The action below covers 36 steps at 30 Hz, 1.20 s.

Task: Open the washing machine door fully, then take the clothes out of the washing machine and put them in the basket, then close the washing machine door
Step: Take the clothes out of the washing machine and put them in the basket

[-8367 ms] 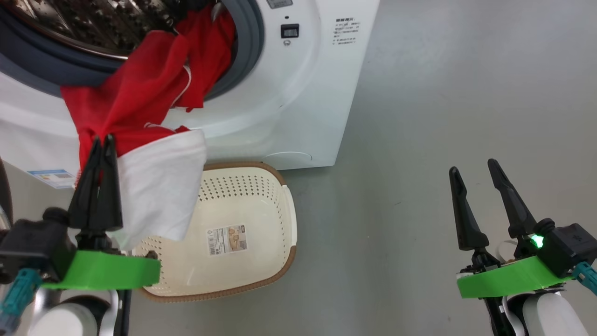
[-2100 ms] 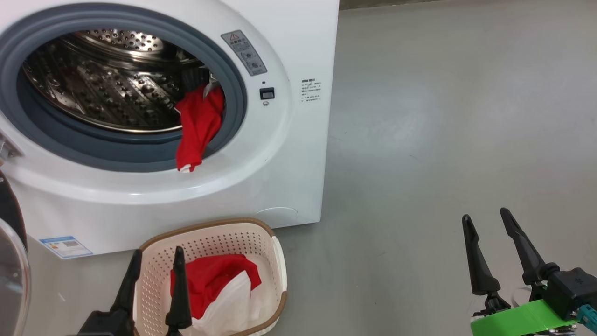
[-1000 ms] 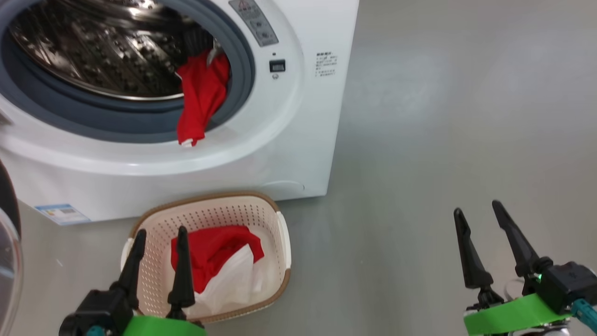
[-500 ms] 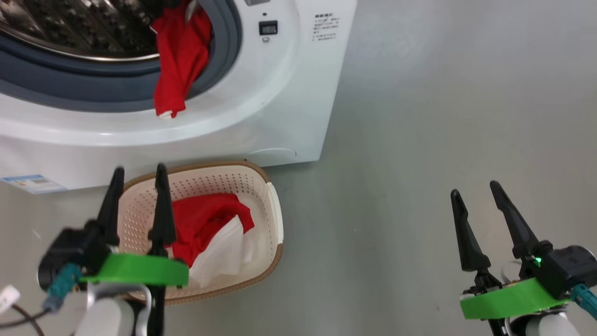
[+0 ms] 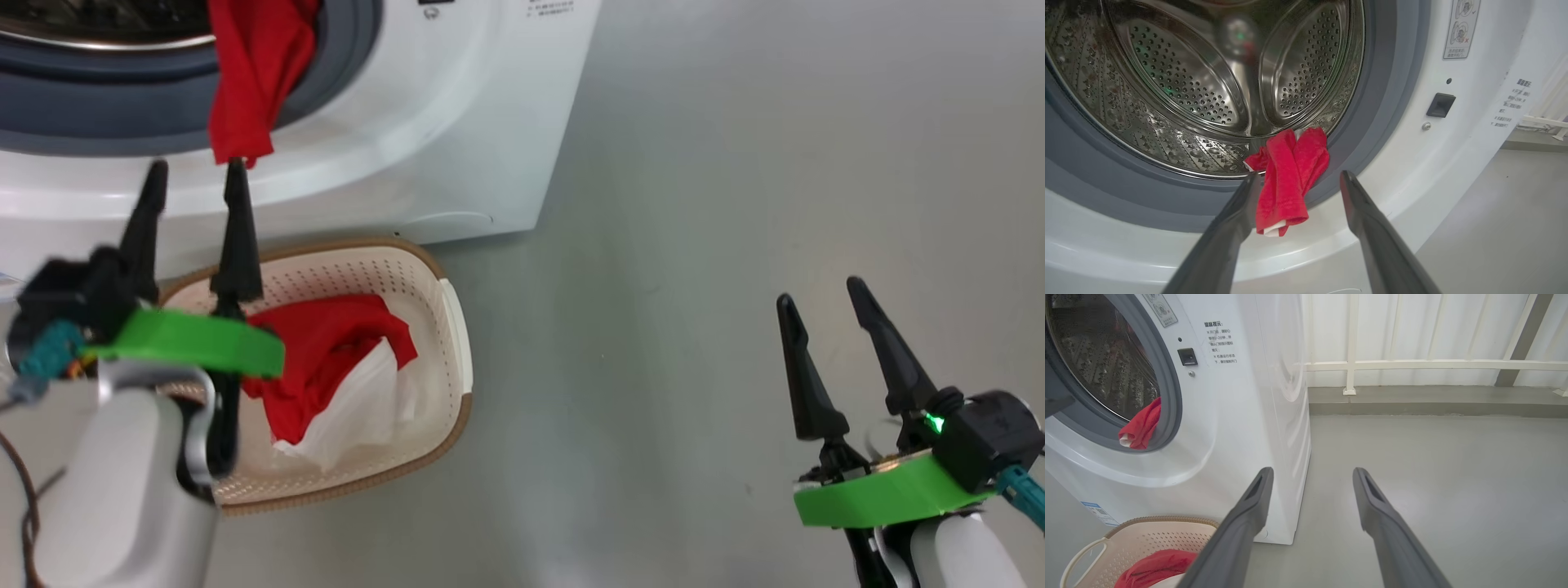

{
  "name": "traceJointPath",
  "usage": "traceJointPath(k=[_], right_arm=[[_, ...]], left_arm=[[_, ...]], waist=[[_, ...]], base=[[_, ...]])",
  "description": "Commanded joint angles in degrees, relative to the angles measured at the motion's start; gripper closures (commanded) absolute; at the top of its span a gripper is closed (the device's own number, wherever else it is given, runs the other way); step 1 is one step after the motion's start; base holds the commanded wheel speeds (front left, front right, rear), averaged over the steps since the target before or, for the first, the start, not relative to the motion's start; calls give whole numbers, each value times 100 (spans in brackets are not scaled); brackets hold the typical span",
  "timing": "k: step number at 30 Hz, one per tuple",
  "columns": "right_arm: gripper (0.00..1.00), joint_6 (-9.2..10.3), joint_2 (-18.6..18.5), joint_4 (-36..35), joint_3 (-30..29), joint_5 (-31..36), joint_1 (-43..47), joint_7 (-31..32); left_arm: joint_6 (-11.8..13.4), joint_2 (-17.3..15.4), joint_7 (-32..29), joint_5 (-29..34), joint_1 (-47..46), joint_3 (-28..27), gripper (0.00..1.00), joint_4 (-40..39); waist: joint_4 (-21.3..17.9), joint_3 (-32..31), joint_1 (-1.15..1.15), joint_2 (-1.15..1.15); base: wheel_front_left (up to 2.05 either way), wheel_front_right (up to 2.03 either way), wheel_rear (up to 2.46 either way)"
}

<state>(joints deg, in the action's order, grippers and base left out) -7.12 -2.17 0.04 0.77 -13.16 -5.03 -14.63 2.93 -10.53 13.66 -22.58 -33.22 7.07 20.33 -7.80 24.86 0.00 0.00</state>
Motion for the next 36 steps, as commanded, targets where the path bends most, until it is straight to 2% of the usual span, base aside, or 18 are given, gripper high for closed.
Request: traceJointPath(k=[1,19,31,36], right_arm=[[0,-36,-71,-137,137,-68,-123,-37],[0,-36,-71,-83,305,-170,-452,-37],[0,-36,-71,5,546,-306,-667,-37],[0,-36,-71,34,589,-365,-713,-37]], left_arm=[[-35,-233,-4,-4,-169,-177,0,-84],[-704,-463,-369,-319,-2358,-54,0,1802],[-709,-676,-1130,-244,-3518,165,0,3150],[-620,-758,-1465,-166,-3733,280,0,3669]], waist=[[-81,136,0,0],[-335,709,0,0],[-645,969,0,0],[-741,1026,0,0]], base=[[0,0,0],[0,0,0],[0,0,0],[0,0,0]])
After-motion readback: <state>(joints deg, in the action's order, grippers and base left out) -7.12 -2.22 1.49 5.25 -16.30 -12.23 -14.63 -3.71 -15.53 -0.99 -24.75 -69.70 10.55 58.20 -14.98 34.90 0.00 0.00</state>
